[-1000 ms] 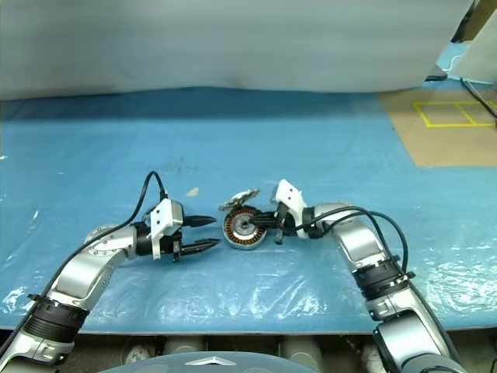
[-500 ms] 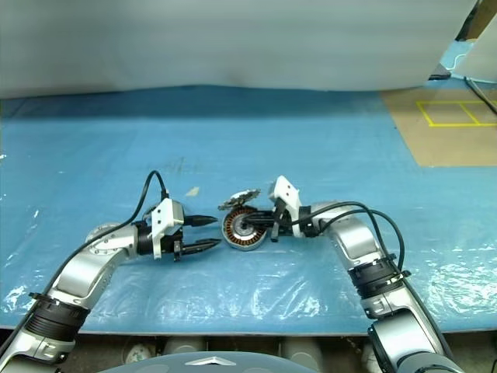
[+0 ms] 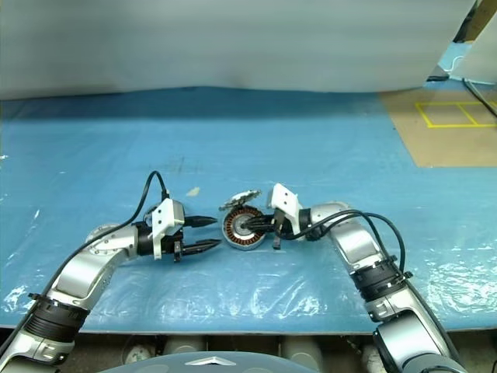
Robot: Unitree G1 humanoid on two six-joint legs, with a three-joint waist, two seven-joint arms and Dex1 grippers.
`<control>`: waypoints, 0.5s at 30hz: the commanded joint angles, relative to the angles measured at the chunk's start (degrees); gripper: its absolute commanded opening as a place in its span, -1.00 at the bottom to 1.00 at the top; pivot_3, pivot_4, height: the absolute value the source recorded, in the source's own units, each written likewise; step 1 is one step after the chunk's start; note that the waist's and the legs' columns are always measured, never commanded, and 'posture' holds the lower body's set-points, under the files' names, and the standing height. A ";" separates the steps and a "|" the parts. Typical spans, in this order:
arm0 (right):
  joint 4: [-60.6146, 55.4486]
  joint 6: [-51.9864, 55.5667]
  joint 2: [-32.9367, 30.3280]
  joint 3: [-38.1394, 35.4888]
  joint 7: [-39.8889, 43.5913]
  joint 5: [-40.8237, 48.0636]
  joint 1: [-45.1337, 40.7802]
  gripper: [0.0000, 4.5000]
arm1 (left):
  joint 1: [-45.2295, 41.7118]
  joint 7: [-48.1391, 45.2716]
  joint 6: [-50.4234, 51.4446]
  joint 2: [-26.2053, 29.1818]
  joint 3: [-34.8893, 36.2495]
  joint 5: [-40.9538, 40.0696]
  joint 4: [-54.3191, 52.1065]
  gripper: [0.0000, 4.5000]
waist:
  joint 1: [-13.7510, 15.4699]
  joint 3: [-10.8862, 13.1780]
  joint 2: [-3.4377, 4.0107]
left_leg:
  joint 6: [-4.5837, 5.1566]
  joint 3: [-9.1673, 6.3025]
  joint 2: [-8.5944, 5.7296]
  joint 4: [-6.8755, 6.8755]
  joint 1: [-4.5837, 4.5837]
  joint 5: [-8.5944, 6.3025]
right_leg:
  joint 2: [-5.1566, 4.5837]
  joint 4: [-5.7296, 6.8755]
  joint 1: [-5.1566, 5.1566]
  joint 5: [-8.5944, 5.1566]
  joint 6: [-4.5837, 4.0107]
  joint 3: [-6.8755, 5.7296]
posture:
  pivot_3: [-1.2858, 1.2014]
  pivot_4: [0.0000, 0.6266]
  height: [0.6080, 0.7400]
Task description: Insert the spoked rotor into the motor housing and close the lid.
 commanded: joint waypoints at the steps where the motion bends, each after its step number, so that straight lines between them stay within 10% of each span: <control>1: -1.34 2.98 2.18 -4.36 -0.01 5.92 -1.58 -0.99 | -0.30 -0.26 -0.33 0.41 0.33 -0.48 -2.20 0.13 | -0.01 0.01 0.01 | 0.00 0.00 0.00 -0.01 -0.03 0.00 | 0.01 0.00 -0.05 0.00 0.00 0.00 | 0.03 -0.52 1.00; 15: 5.55 -4.87 -2.09 5.60 -2.01 -10.08 -2.13 -0.99 | -0.11 -0.05 -0.41 0.22 0.07 -0.19 -2.06 0.13 | 0.24 0.01 0.02 | -0.01 0.00 -0.01 -0.05 -0.05 0.00 | 0.00 -0.01 -0.05 0.00 0.01 -0.05 | 0.03 -0.52 1.00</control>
